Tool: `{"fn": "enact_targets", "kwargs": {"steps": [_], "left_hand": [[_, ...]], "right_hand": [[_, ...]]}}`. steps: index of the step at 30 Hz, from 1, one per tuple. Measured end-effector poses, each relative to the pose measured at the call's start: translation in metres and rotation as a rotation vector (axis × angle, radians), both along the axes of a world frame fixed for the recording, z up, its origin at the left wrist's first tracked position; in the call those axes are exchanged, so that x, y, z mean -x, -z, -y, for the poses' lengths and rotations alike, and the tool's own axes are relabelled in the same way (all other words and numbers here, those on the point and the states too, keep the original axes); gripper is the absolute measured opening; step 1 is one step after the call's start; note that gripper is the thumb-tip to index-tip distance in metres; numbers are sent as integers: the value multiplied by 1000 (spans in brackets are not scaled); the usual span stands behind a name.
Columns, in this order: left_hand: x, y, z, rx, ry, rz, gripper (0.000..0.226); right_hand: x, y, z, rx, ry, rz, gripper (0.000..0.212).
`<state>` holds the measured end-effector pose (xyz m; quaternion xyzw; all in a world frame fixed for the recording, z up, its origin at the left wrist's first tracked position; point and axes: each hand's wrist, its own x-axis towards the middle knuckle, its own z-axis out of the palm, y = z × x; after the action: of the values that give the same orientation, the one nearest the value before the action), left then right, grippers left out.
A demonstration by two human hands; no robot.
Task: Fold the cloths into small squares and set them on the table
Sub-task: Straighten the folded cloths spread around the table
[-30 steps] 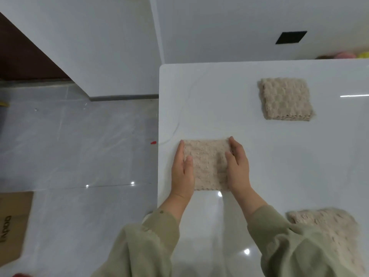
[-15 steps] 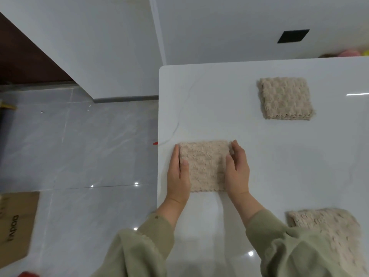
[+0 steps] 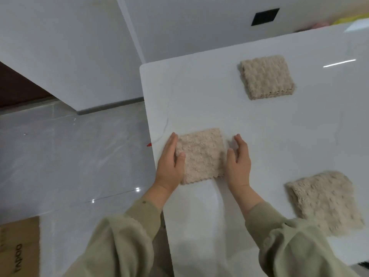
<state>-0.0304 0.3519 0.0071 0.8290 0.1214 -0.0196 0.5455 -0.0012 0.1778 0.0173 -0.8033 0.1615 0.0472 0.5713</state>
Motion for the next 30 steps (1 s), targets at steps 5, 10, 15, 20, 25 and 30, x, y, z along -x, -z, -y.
{"fn": "enact_targets", "kwargs": {"steps": [5,10,15,20,25,30], "left_hand": [[-35,7,-40,-651,599,269,60],[-61,-6,-67,-1042,1052,263,66],[-72,-27,-95,-1134,1292,401,68],[-90,-42,-95,-1126,1372,489,66],[-114,-33,-70,-1025,1517,501,65],[-147,-24,-57,-784,1516,353,63]], "right_hand": [[24,6,-5,470,-38,76,56],[56,3,-41,776,104,-44,59],[84,-1,-88,796,284,-201,55],[103,-3,-108,885,350,-338,57],[109,2,-108,822,485,-384,54],[90,16,-115,681,642,-326,66]]}}
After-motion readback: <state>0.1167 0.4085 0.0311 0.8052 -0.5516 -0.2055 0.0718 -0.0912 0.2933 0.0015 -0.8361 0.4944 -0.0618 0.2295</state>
